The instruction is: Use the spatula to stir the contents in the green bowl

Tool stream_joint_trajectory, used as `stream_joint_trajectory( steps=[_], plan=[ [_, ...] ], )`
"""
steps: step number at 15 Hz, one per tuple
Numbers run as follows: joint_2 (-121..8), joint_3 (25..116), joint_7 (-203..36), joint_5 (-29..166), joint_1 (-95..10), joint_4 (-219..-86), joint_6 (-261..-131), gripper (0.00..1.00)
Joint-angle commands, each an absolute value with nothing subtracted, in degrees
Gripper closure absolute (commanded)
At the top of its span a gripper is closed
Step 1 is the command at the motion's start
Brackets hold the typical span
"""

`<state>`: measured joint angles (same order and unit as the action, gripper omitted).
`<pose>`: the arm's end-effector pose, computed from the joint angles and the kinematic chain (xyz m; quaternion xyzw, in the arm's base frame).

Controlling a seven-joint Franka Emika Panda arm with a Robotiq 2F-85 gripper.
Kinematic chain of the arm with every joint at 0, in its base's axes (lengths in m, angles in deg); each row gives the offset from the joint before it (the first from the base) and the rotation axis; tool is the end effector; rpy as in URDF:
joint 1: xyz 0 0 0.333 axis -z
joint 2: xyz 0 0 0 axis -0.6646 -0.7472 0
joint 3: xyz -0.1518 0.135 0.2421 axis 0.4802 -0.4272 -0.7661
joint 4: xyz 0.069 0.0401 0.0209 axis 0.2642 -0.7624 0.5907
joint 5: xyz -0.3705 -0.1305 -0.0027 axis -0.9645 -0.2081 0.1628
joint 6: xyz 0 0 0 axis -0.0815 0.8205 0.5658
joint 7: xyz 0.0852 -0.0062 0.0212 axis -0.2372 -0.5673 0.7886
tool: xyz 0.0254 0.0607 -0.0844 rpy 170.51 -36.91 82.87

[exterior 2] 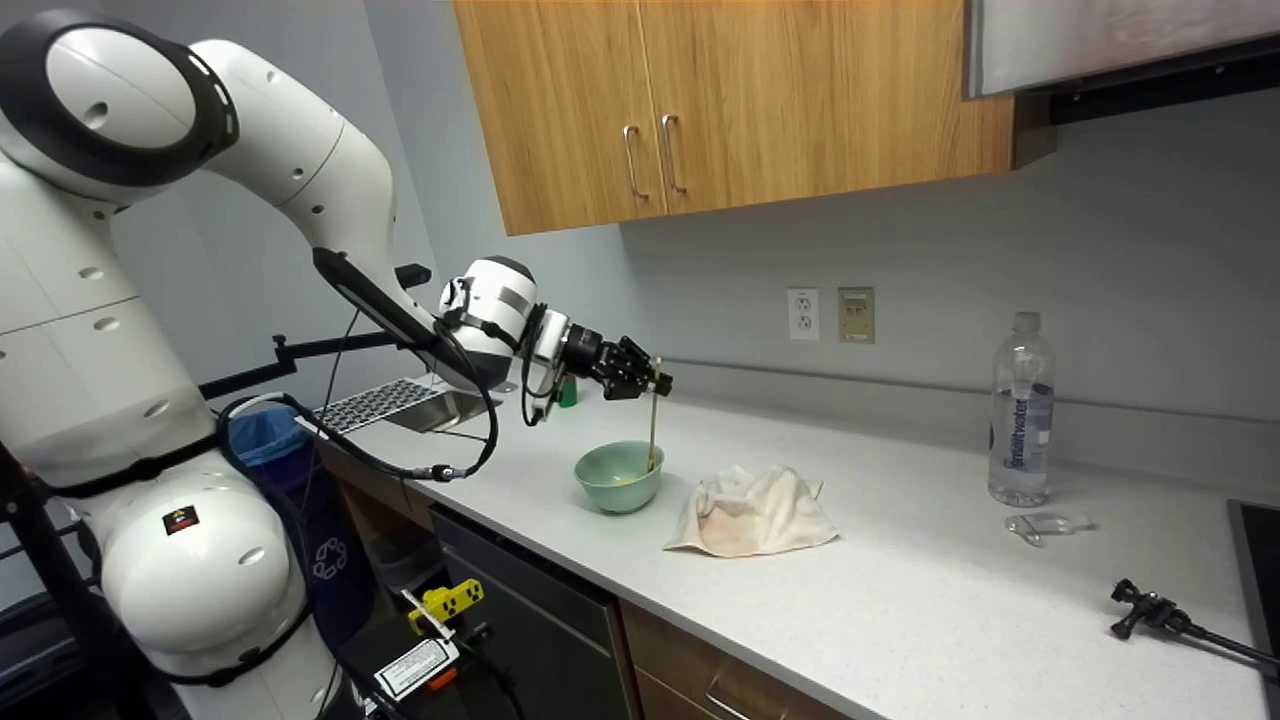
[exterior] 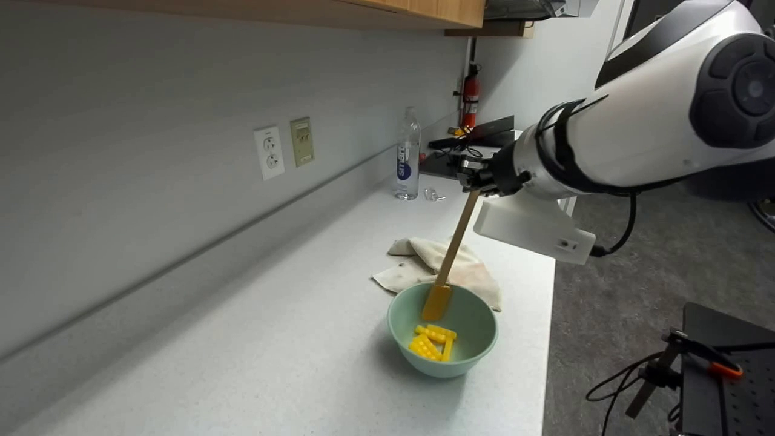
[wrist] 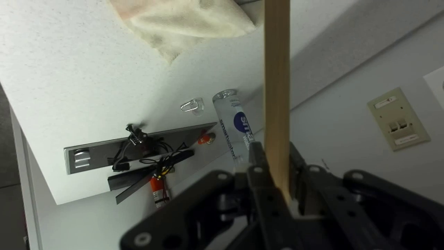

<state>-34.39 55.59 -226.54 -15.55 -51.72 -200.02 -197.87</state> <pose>0.4530 0.1650 0.3486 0.7640 -0.4173 0.4902 0.0429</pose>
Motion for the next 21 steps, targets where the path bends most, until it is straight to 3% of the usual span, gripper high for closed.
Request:
stream_joint_trajectory(
  steps=[1, 8, 13, 21],
  plan=[
    [-35.15, 56.21, -225.99, -13.30, -52.17, -199.76, -200.99, 0.96],
    [-35.43, 57.50, -222.61, -8.16, -51.32, -199.62, -207.54, 0.96],
    [-35.56, 59.77, -210.27, 5.73, -50.39, -200.71, -217.68, 0.96],
    [-34.66, 58.53, -218.54, -4.61, -51.09, -199.34, -206.28, 0.96]
  ],
)
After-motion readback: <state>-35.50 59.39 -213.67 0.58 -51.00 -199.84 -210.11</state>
